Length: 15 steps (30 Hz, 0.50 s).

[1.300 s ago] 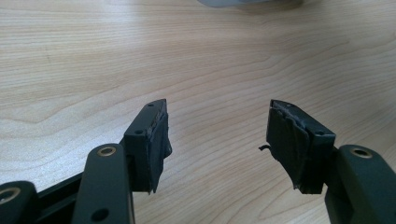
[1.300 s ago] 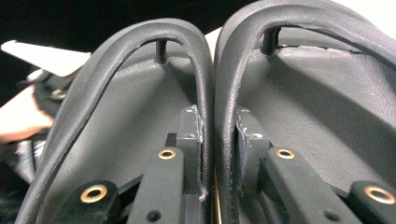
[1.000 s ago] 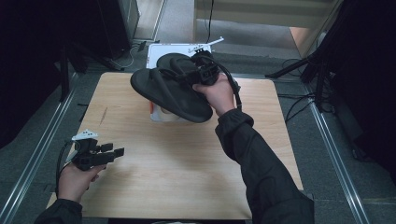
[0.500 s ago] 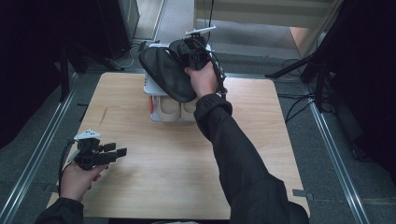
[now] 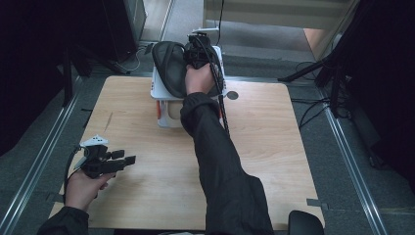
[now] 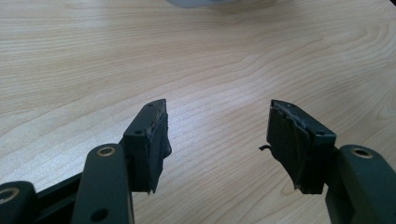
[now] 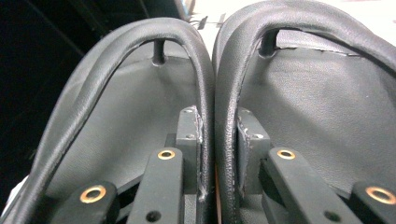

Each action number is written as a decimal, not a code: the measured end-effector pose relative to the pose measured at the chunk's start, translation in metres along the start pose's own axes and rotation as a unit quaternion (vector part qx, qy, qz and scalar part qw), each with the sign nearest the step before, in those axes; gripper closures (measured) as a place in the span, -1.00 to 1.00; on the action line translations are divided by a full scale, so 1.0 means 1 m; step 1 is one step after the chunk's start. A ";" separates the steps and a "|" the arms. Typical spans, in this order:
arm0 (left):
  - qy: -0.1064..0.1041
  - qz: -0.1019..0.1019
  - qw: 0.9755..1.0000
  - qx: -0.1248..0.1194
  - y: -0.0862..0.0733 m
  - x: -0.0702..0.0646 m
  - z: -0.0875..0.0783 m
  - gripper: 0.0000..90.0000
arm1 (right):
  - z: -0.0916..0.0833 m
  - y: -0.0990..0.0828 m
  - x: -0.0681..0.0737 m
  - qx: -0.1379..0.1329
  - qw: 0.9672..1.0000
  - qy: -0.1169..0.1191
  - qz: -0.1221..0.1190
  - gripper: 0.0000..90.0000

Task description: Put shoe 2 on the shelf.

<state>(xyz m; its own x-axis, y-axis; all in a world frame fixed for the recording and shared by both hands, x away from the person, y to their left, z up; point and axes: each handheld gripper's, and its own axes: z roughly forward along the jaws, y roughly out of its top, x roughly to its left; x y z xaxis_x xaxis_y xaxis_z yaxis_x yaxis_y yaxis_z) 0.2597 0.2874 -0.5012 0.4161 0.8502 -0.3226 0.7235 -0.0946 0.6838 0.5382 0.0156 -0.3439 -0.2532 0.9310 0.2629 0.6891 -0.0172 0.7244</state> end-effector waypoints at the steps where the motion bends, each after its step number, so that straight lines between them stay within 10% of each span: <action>1: -0.001 0.000 1.000 0.001 0.000 0.000 0.000 -0.13 | 0.001 0.000 0.000 0.002 1.000 -0.001 -0.003 0.67; 15: -0.008 0.004 1.000 -0.002 0.002 -0.002 0.001 -0.13 | 0.008 0.000 0.006 -0.016 0.999 -0.024 0.026 0.67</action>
<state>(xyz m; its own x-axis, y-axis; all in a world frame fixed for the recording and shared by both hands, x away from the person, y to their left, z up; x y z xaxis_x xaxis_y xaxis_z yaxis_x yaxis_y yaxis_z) 0.2615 0.2850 -0.4998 0.4312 0.8410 -0.3267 0.7170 -0.0996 0.6899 0.5422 0.0239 -0.3474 -0.1851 0.9448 0.2705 0.6785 -0.0763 0.7306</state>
